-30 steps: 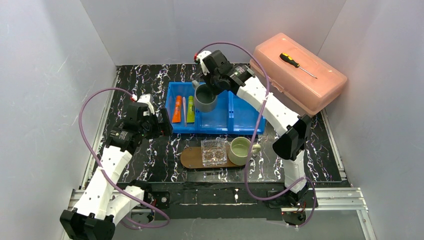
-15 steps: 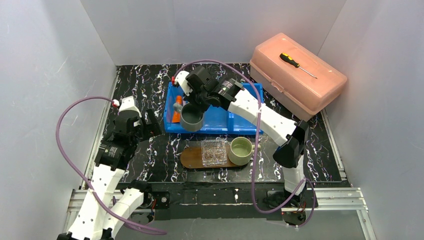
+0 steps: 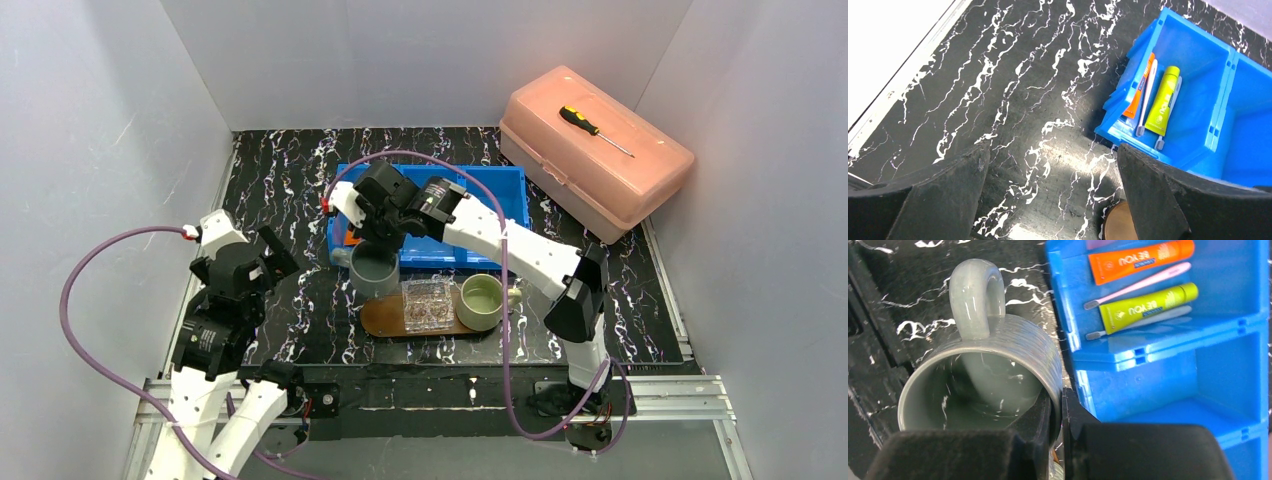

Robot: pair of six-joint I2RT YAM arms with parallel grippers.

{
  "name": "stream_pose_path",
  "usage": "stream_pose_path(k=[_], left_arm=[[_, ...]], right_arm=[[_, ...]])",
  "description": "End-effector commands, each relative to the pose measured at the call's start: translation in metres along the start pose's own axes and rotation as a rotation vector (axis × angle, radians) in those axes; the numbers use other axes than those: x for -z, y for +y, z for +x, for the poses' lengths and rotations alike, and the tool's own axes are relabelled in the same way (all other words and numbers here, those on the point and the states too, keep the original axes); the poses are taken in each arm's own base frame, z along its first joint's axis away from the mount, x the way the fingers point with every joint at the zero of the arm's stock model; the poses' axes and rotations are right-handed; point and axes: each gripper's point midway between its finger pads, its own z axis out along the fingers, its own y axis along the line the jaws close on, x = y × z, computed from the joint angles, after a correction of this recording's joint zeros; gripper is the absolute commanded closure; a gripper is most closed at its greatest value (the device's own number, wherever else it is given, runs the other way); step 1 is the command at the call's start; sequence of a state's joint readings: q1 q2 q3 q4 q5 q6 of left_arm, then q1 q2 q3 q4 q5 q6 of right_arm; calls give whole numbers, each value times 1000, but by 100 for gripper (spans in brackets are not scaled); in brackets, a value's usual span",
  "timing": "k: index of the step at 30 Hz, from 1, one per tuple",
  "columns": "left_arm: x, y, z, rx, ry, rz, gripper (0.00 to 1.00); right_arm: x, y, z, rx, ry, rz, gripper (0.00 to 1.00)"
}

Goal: Prepare toiletry sets of a toothbrush and toothpaste on the tray

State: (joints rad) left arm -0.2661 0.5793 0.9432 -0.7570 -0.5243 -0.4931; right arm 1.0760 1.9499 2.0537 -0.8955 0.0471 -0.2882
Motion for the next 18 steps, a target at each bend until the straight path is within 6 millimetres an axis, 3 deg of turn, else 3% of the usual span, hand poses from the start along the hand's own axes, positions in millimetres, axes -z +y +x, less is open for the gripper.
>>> stream_pose_path(k=[1, 10, 18], left_arm=[[5, 17, -11, 34, -62, -78, 2], [7, 18, -12, 41, -69, -81, 2], [5, 16, -10, 37, -57, -72, 2]], right_arm=[[15, 22, -37, 94, -156, -90, 99], [-4, 55, -24, 158, -121, -154, 99], [-17, 68, -13, 180, -125, -153, 99]])
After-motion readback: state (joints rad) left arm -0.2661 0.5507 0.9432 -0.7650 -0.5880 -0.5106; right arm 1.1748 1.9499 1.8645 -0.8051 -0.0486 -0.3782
